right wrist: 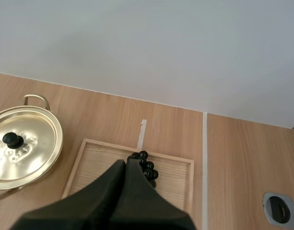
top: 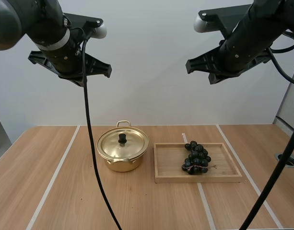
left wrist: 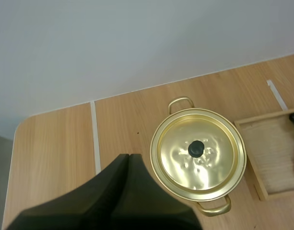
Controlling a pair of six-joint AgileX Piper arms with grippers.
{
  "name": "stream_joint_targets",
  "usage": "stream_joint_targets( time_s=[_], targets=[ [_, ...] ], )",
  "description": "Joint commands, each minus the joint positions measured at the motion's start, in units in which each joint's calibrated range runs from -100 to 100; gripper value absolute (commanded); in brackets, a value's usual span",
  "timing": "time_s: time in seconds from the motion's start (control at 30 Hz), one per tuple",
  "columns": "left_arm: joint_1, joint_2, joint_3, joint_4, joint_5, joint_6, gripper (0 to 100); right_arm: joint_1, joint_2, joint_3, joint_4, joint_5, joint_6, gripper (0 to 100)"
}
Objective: Open the pot, put the grape inside, and close it
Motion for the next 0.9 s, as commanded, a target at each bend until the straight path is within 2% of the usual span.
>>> stream_joint_targets(
  time_s=[0.0,0.1,0.2,0.6,0.63,0.67,0.73,0.77,0.8,0.87],
  targets=[
    [0.03,0.1,-0.2,-7.3,0.3,10.1,0,0.1,-0.3,-0.7,-0.3,1.1,-4.7,0],
    [0.03,0.1,-0.2,-14.7,0.3,21.0,0,0.1,0.1,-0.7,-1.3,1.1,-5.8,0],
    [0.03,0.1,-0.2,-18.9,0.3,24.6,0,0.1,0.7,-0.7,-2.9,1.1,-5.8,0],
    [0.03,0.1,-0.2,-15.8,0.3,24.0,0,0.1,0.7,-0.7,-2.5,1.1,-5.6,0],
    [0.03,0.1,-0.2,-15.5,0.3,24.0,0,0.1,0.7,-0.7,-2.5,1.1,-5.6,5],
    [0.03,0.1,-0.2,-15.5,0.3,24.0,0,0.1,0.7,-0.7,-2.5,1.1,-5.6,17],
    [0.03,0.1,-0.2,-15.5,0.3,24.0,0,0.1,0.7,-0.7,-2.5,1.1,-5.7,58],
    [0.03,0.1,-0.2,-15.5,0.3,24.0,0,0.1,0.7,-0.7,-2.5,1.1,-6.8,85],
    [0.03,0.1,-0.2,-15.5,0.2,24.0,0,0.1,0.7,-0.7,-2.5,1.1,-7.1,100],
    [0.03,0.1,-0.2,-15.5,-0.5,24.0,0,0.1,0.7,-0.7,-3.1,1.1,-7.1,100]
  ],
)
